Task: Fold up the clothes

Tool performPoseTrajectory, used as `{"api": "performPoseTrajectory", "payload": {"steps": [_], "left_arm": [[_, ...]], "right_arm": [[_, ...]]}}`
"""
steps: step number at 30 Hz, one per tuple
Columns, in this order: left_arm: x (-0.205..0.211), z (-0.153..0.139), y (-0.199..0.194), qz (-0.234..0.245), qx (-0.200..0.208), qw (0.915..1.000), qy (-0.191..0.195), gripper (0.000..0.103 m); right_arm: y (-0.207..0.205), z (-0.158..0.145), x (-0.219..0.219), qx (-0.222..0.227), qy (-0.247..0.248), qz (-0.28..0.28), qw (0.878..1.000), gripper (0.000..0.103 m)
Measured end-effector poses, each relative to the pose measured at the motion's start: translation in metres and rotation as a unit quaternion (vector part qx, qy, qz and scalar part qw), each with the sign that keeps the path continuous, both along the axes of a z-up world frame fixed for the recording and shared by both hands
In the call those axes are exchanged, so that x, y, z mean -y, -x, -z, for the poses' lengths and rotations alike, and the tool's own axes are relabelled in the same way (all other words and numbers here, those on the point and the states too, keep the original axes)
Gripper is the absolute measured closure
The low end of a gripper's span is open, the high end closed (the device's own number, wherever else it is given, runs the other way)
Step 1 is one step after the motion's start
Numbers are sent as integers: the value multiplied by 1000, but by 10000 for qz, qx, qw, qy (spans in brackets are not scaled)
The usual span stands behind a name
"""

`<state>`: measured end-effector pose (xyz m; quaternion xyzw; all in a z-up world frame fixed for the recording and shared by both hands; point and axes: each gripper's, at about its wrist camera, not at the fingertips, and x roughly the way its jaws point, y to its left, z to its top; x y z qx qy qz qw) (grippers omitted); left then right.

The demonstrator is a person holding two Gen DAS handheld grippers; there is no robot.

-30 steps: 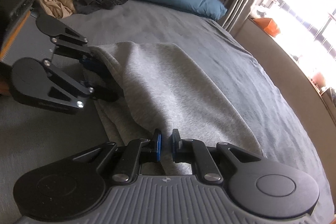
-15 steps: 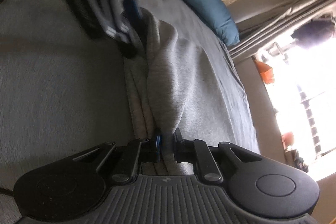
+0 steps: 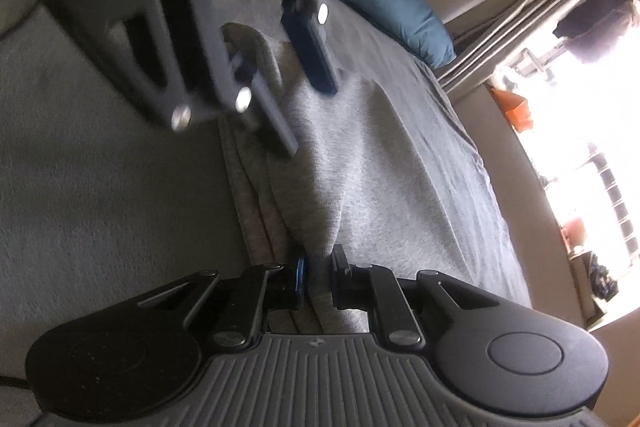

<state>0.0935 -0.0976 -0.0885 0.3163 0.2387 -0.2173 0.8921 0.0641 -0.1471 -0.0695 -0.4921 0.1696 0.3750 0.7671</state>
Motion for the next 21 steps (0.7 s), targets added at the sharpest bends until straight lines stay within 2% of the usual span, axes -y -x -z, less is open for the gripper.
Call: {"api": "performPoseTrajectory", "payload": {"steps": [5,7,9,13,15,18,19,21], "left_arm": [[1,8,-11,107,-52,9997,-194,64],[2,9,-12,73,38,9997,-227,73],[5,11,-9,24,329,9989,-336,84],[14,18,6,27,1049,9918,-730,89],[17,25,14,68,1079,9903,-868,90],[19,45,25,178,910,9891,-1140,90],[20,52,28,211,963,9871,-1263,90],[18,56,31,238,1060,9849,-1347,91]], "right_arm": [[-5,-5,3,-205,-134,53,9997,89],[-4,-7,4,-208,-184,63,9996,89],[-2,-9,6,-198,-232,71,9995,91],[5,-14,5,219,-334,131,9991,92],[16,-5,4,551,-111,-7,9984,92],[33,19,2,816,314,-271,9958,89],[40,26,2,1035,424,-368,9930,88],[45,27,4,1106,442,-397,9921,88]]}}
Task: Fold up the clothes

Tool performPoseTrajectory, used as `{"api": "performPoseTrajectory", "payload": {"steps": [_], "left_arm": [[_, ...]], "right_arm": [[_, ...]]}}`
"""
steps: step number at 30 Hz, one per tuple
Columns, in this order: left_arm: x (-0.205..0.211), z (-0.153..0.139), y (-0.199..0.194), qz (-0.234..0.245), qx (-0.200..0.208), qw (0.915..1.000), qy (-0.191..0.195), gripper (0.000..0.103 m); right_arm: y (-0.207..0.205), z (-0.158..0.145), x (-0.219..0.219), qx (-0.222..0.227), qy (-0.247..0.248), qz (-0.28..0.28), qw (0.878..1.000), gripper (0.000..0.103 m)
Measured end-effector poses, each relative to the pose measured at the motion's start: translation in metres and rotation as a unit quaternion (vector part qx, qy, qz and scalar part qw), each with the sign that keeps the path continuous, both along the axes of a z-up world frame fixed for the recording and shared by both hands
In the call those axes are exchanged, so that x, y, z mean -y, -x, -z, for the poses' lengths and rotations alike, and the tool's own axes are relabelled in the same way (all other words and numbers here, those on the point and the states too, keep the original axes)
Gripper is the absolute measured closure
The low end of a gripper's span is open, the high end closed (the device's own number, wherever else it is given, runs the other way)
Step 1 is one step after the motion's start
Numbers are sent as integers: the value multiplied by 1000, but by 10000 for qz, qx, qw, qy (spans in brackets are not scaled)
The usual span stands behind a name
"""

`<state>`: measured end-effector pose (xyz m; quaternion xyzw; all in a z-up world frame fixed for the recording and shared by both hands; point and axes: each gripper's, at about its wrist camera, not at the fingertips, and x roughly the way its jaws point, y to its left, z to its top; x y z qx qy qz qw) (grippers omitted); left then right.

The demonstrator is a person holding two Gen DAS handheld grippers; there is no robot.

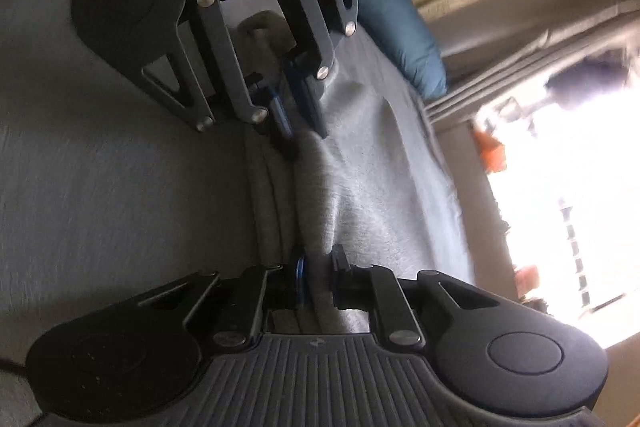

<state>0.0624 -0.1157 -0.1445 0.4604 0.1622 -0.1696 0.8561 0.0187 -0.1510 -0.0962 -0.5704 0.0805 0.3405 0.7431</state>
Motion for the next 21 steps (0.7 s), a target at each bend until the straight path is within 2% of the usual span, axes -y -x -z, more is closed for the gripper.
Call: {"api": "performPoseTrajectory", "payload": {"steps": [3,5,6,8,10,12,15,18,21], "left_arm": [[-2,-3,-2,-63,-39,9999,127,91],[-3,-4,-2,-83,-52,9998,160,91],[-3,-4,-1,-87,-50,9998,161,91],[-3,-4,-2,-97,-41,9998,173,91],[-3,-4,-5,-129,-39,9997,211,91],[-2,-4,-6,-181,-42,9995,255,91],[-4,-7,-7,-281,-162,9988,356,86],[-10,-14,-4,-460,-256,9968,597,85],[-22,-29,0,-740,-385,9912,1029,85]], "right_arm": [[-4,-30,10,-778,-510,108,9956,85],[-11,-54,17,-1428,-1034,260,9840,85],[-18,-68,20,-1818,-1437,404,9719,85],[-35,-92,25,-2515,-2228,733,9390,85],[-56,-97,20,-2886,-2691,1025,9131,85],[-68,-86,14,-3099,-2794,1210,9007,85],[-80,-53,10,-3461,-2622,1491,8884,85],[-80,-47,12,-3421,-2755,1472,8863,85],[-82,-50,15,-3491,-2790,1535,8813,85]]}}
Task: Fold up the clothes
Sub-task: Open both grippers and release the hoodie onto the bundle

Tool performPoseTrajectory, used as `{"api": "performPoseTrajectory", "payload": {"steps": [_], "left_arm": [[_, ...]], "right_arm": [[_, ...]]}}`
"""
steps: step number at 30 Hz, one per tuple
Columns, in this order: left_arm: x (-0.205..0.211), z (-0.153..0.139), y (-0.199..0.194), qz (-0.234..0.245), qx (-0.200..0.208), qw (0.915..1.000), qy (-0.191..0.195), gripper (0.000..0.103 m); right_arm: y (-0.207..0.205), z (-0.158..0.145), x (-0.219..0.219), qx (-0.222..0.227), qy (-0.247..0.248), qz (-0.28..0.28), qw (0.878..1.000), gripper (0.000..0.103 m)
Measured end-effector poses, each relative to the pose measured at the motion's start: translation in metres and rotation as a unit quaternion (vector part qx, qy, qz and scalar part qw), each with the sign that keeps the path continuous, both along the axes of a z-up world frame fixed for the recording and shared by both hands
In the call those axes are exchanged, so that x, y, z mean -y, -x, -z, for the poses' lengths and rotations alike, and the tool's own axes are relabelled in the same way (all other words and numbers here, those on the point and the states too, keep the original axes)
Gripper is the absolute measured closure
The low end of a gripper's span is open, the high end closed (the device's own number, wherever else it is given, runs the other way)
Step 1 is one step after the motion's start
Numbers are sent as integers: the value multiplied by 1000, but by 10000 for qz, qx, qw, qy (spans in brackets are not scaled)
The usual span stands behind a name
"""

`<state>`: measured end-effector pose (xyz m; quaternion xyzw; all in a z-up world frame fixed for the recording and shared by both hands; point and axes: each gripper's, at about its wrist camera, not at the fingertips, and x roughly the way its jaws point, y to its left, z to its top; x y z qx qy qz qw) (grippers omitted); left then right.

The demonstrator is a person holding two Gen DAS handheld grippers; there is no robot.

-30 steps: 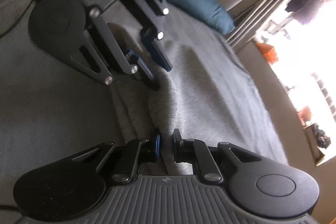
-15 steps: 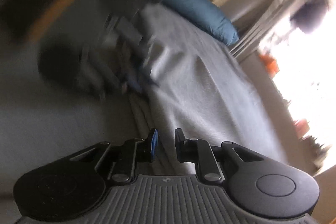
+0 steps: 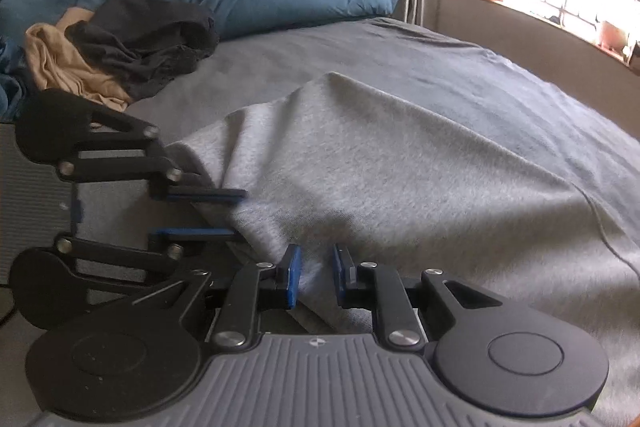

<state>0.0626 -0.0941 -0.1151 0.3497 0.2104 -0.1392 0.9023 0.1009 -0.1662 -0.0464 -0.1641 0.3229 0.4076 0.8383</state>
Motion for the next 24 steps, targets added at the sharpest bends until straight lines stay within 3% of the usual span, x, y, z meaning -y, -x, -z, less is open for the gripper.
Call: {"api": "performPoseTrajectory", "payload": {"steps": [3,6,11,13,15,17,24], "left_arm": [[-18,-22,3,-400,-36,9974,604,85],[-38,-37,-4,-898,-199,9895,1112,86],[-72,-42,-25,-1482,-927,9631,2049,86],[-69,-48,-21,-1250,-882,9667,2051,85],[-59,-48,-16,-1023,-768,9769,1714,73],[-48,-44,-14,-877,-770,9838,1359,73],[-32,-24,-12,-578,-755,9935,624,75]], "right_arm": [[-3,1,1,-39,-27,23,10000,85],[-7,4,-2,-53,-44,31,10000,85],[-9,4,-3,-118,-66,50,9999,85],[-9,3,-3,-127,-59,55,9999,85],[-8,4,-3,-128,-58,68,9999,85],[-8,3,-2,-129,-48,70,9999,85],[-7,4,-2,-127,-35,66,9999,85]]}}
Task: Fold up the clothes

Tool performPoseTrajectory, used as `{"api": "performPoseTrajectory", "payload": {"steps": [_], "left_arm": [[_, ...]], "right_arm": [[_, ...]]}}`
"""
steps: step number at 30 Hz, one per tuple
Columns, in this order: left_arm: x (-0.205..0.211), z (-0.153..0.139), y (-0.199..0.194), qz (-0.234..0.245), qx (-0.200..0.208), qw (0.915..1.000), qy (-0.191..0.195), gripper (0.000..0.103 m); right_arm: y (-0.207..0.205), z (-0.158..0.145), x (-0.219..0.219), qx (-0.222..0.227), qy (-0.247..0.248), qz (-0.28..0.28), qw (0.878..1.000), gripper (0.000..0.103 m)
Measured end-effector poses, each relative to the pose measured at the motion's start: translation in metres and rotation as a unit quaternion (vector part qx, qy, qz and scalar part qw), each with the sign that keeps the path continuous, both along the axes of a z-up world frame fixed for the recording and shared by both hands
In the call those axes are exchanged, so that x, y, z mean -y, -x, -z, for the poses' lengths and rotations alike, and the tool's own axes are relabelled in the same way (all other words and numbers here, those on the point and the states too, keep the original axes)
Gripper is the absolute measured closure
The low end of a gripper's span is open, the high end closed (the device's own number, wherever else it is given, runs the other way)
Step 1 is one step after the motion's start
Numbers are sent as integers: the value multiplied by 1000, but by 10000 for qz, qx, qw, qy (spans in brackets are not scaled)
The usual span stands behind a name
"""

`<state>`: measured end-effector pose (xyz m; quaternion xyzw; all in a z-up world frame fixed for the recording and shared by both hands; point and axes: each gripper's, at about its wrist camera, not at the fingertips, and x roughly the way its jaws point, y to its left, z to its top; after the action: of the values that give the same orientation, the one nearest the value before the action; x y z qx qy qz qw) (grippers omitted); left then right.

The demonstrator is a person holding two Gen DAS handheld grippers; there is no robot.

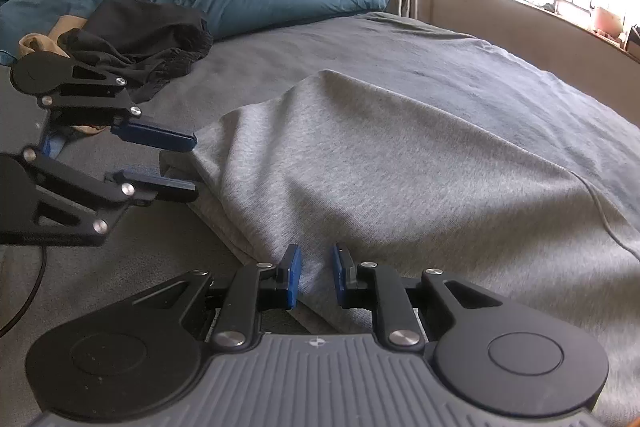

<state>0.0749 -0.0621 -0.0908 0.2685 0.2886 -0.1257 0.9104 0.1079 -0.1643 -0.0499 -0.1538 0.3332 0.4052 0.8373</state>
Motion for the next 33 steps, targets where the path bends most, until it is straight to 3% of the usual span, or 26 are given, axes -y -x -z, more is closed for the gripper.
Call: {"api": "performPoseTrajectory", "payload": {"steps": [1,3,6,10,12,17,19,22,29,33], "left_arm": [[0,1,0,5,24,10000,-39,78],[0,0,-1,-48,90,9999,-63,100],[-7,-7,1,-180,124,9997,-105,103],[-28,0,-1,-610,-227,9975,-266,103],[-42,-4,1,-813,-276,9963,-16,103],[-64,-33,-3,-1191,-220,9863,1118,102],[-65,-35,-13,-1223,-464,9793,1544,100],[-63,-30,-30,-1200,-909,9684,1988,84],[-54,-12,-52,-1460,-1477,9551,2115,69],[-58,-9,-57,-1642,-1666,9443,2314,67]], "right_arm": [[0,0,0,4,3,-3,10000,85],[0,0,1,6,4,-17,10000,85],[1,0,2,25,25,-34,10000,85],[1,0,2,40,25,-35,10000,85],[1,0,2,22,9,-22,10000,85],[0,0,1,22,17,-19,10000,85],[1,0,1,24,27,-15,10000,84],[1,0,0,28,42,-9,10000,84],[1,0,-1,32,63,2,10000,84],[1,0,0,23,48,-1,10000,84]]}}
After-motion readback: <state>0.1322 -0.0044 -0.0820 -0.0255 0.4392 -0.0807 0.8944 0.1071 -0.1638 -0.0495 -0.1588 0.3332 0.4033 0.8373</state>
